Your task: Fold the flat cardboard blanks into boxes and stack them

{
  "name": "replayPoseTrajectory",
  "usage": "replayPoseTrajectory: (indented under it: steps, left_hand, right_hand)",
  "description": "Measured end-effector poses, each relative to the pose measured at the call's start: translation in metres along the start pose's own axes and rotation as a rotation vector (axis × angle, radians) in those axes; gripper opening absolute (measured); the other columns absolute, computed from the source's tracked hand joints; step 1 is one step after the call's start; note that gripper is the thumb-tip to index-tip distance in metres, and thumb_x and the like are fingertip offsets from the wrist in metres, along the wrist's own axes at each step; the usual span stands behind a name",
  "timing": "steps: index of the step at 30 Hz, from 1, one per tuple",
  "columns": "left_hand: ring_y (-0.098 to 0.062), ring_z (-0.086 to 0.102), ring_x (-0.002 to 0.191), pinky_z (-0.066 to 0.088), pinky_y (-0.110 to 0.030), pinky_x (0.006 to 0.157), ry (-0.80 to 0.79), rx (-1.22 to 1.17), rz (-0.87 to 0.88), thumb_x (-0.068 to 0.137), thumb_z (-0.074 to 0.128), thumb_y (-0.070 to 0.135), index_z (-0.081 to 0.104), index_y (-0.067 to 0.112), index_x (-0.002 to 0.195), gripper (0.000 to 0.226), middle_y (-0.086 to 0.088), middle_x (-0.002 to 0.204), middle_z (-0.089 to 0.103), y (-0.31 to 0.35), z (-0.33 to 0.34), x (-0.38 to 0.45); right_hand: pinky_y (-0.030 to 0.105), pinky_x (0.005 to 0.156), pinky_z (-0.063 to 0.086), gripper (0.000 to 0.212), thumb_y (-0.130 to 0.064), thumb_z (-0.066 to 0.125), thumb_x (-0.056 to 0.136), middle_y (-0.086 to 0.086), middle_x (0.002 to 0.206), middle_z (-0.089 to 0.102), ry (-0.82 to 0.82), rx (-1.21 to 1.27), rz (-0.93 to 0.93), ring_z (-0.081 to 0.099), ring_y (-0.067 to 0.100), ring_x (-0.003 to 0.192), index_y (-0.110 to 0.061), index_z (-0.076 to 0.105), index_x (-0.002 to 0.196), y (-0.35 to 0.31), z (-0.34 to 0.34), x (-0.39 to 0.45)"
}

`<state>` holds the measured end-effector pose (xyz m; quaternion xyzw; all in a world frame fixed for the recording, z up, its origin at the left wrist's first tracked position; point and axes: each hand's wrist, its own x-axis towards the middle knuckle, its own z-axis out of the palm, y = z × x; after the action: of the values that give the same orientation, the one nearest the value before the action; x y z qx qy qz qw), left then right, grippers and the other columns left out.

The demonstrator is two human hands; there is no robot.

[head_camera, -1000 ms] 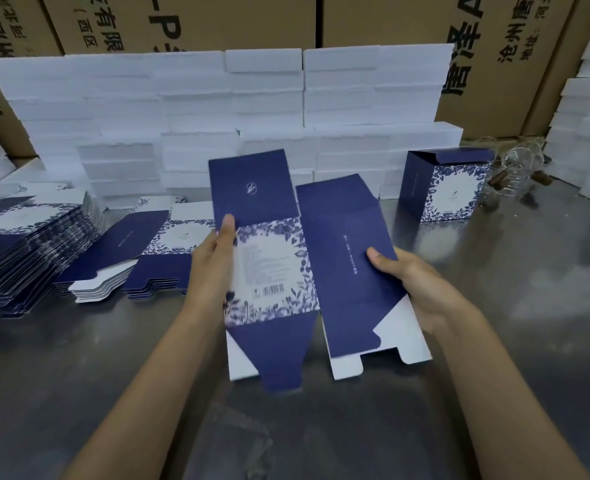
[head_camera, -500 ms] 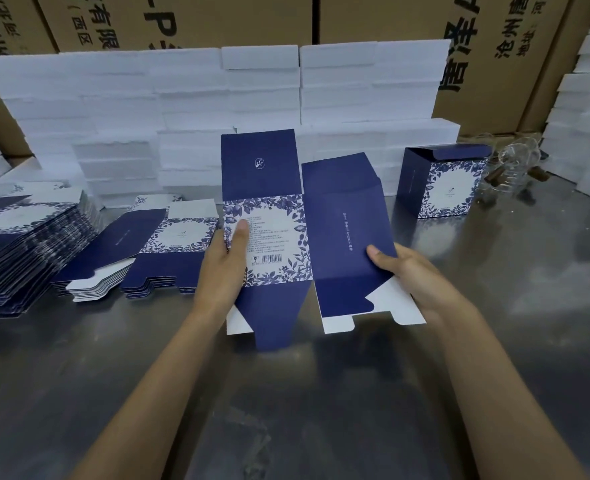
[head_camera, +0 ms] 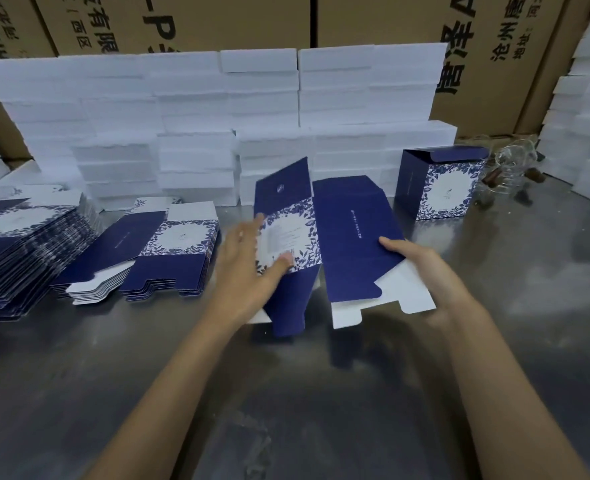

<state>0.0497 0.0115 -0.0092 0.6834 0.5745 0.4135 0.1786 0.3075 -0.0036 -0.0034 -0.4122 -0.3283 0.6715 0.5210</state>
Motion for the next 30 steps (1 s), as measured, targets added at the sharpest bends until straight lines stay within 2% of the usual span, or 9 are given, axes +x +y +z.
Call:
replayPoseTrajectory:
  steps: [1, 4, 9, 13, 16, 20, 23, 26, 30]
  left_hand:
    - [-0.01, 0.022, 0.143, 0.024, -0.041, 0.119, -0.084, -0.065, 0.03, 0.087, 0.068, 0.046, 0.032, 0.043, 0.149, 0.072, 0.013, 0.152, 0.028, 0.006, 0.0, -0.003]
    - [0.0, 0.017, 0.146, 0.023, -0.034, 0.119, -0.322, -0.24, 0.08, 0.085, 0.073, 0.033, 0.032, 0.057, 0.144, 0.076, 0.021, 0.155, 0.02, 0.018, 0.008, -0.012]
    - [0.018, 0.012, 0.141, 0.024, -0.014, 0.109, -0.302, -0.294, 0.133, 0.089, 0.066, 0.009, 0.037, 0.057, 0.142, 0.077, 0.023, 0.159, 0.013, 0.027, 0.002, -0.014]
    - [0.009, 0.018, 0.145, 0.034, -0.006, 0.104, -0.258, -0.303, 0.116, 0.087, 0.062, 0.001, 0.041, 0.052, 0.142, 0.078, 0.021, 0.159, 0.015, 0.026, -0.007, -0.013]
    - [-0.006, 0.028, 0.146, 0.042, -0.029, 0.109, -0.16, -0.343, 0.09, 0.091, 0.069, 0.019, 0.047, 0.041, 0.142, 0.059, 0.011, 0.156, 0.029, 0.029, -0.003, -0.012]
    - [-0.007, 0.048, 0.13, 0.043, -0.04, 0.111, -0.078, -0.415, 0.024, 0.086, 0.059, 0.053, 0.059, 0.042, 0.128, 0.043, 0.014, 0.141, 0.046, 0.028, -0.004, -0.009]
    - [-0.006, 0.055, 0.117, 0.046, -0.029, 0.102, 0.011, -0.42, 0.006, 0.086, 0.054, 0.06, 0.063, 0.042, 0.116, 0.037, 0.015, 0.132, 0.052, 0.026, -0.006, -0.008]
    - [0.0, 0.055, 0.111, 0.041, -0.016, 0.089, 0.062, -0.434, -0.017, 0.09, 0.049, 0.061, 0.061, 0.045, 0.106, 0.025, 0.016, 0.126, 0.055, 0.023, -0.006, -0.007]
    - [0.01, 0.053, 0.08, 0.04, -0.005, 0.068, 0.083, -0.48, -0.053, 0.097, 0.044, 0.06, 0.054, 0.05, 0.077, 0.024, 0.01, 0.097, 0.051, 0.022, -0.009, -0.006]
  right_hand:
    - [0.046, 0.077, 0.063, 0.04, -0.03, 0.075, 0.085, 0.013, 0.114, 0.076, 0.006, 0.038, 0.01, 0.077, 0.03, 0.094, -0.012, 0.072, 0.121, 0.0, 0.002, -0.001]
    - [0.046, 0.095, 0.053, 0.044, -0.039, 0.063, 0.094, 0.009, 0.124, 0.071, -0.054, 0.122, -0.071, 0.072, 0.027, 0.1, -0.011, 0.069, 0.128, 0.003, 0.011, 0.002]
    - [0.041, 0.086, 0.041, 0.031, -0.035, 0.053, 0.093, 0.01, 0.107, 0.069, -0.107, 0.129, -0.127, 0.058, 0.024, 0.09, -0.016, 0.077, 0.1, 0.012, 0.023, 0.005]
    - [0.035, 0.085, 0.048, 0.035, -0.023, 0.042, 0.088, 0.0, 0.102, 0.07, -0.253, 0.089, -0.192, 0.057, 0.019, 0.095, -0.02, 0.076, 0.09, 0.016, 0.028, 0.007]
    - [0.033, 0.095, 0.046, 0.041, -0.019, 0.053, 0.087, -0.006, 0.129, 0.068, -0.279, -0.153, -0.281, 0.061, 0.014, 0.115, -0.03, 0.069, 0.123, 0.023, 0.033, 0.011]
    - [0.03, 0.093, 0.051, 0.056, -0.04, 0.084, 0.074, -0.016, 0.118, 0.073, -0.02, -0.431, -0.327, 0.069, 0.004, 0.109, -0.041, 0.061, 0.125, 0.034, 0.04, 0.015]
    - [0.024, 0.089, 0.055, 0.063, -0.043, 0.088, 0.075, -0.017, 0.12, 0.069, 0.126, -0.609, -0.433, 0.067, 0.003, 0.106, -0.046, 0.054, 0.128, 0.041, 0.043, 0.016]
    - [0.009, 0.078, 0.053, 0.083, -0.054, 0.089, 0.064, -0.02, 0.124, 0.064, -0.005, -0.7, -0.402, 0.064, -0.011, 0.1, -0.045, 0.049, 0.136, 0.043, 0.044, 0.016]
    - [0.038, 0.107, 0.047, 0.082, -0.044, 0.083, 0.067, -0.019, 0.143, 0.056, -0.222, -0.61, -0.254, 0.062, 0.009, 0.123, -0.05, 0.05, 0.142, 0.034, 0.035, 0.015]
